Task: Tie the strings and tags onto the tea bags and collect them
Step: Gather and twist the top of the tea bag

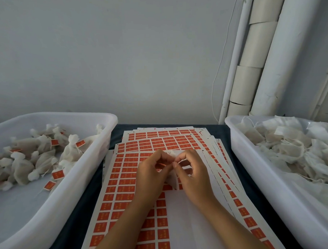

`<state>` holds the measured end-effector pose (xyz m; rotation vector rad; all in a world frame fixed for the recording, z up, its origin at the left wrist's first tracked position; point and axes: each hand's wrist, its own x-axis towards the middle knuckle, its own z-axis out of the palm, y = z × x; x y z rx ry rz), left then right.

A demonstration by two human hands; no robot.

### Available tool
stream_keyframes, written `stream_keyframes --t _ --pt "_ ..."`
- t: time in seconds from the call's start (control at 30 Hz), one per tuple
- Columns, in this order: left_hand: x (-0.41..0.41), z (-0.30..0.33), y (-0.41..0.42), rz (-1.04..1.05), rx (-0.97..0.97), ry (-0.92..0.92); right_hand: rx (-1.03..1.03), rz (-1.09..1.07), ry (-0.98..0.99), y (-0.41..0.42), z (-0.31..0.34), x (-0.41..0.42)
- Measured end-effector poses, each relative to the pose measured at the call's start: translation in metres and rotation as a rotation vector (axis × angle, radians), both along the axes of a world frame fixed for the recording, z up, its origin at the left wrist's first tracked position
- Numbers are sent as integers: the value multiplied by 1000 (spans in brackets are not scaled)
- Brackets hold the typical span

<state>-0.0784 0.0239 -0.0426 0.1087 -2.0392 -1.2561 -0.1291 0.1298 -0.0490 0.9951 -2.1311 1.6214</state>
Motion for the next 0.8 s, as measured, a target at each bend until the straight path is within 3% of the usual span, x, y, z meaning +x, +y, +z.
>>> stream_keyframes --t 0.2,0.37,0.8 --pt "0 -1 -3 -17 67 -14 -65 35 -73 0 2 1" --pt "0 1 -1 -85 40 -50 -79 169 -311 1 8 -1" --pt "-2 -2 0 -38 131 -107 -16 107 -249 4 0 -8"
